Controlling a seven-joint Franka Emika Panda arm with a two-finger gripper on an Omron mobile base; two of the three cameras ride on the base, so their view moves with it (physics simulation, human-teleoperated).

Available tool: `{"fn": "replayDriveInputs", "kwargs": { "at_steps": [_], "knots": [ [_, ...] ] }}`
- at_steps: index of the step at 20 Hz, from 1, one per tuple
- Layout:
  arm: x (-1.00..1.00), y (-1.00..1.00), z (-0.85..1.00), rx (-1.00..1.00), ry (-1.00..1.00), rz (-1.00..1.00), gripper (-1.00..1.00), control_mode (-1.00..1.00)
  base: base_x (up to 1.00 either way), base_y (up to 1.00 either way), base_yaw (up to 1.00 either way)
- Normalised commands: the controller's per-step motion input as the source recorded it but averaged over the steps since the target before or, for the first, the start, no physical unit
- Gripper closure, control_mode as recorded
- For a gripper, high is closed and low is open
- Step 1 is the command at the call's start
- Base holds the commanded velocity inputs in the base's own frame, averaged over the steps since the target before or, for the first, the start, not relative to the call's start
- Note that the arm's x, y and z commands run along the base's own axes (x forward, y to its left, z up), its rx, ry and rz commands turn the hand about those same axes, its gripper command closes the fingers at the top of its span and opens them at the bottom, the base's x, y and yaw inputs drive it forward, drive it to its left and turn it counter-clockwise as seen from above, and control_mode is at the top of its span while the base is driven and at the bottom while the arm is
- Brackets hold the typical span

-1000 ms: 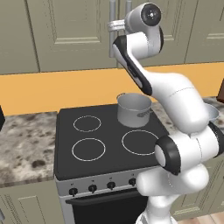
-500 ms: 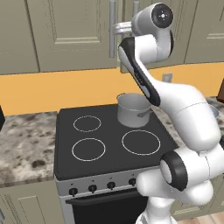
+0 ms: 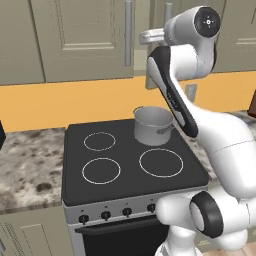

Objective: Open the cabinet and move the ladle to the pot. Then close the cabinet.

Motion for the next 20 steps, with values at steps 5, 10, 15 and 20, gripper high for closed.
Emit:
{"fn": "replayDriveInputs", "kwargs": {
  "at_steps": [5,10,15,20],
  "knots": [
    [-0.51,-0.10,-0.01,0.00,0.01,0.08,1.00,-1.00,0.00,0.00,0.00],
    [-0.50,-0.16,0.00,0.00,0.02,0.10,1.00,-1.00,0.00,0.00,0.00],
    [-0.46,-0.22,0.00,0.00,0.03,0.11,1.00,-1.00,0.00,0.00,0.00],
    [-0.48,-0.24,-0.02,0.00,0.00,0.09,1.00,-1.00,0.00,0.00,0.00]
  ]
}}
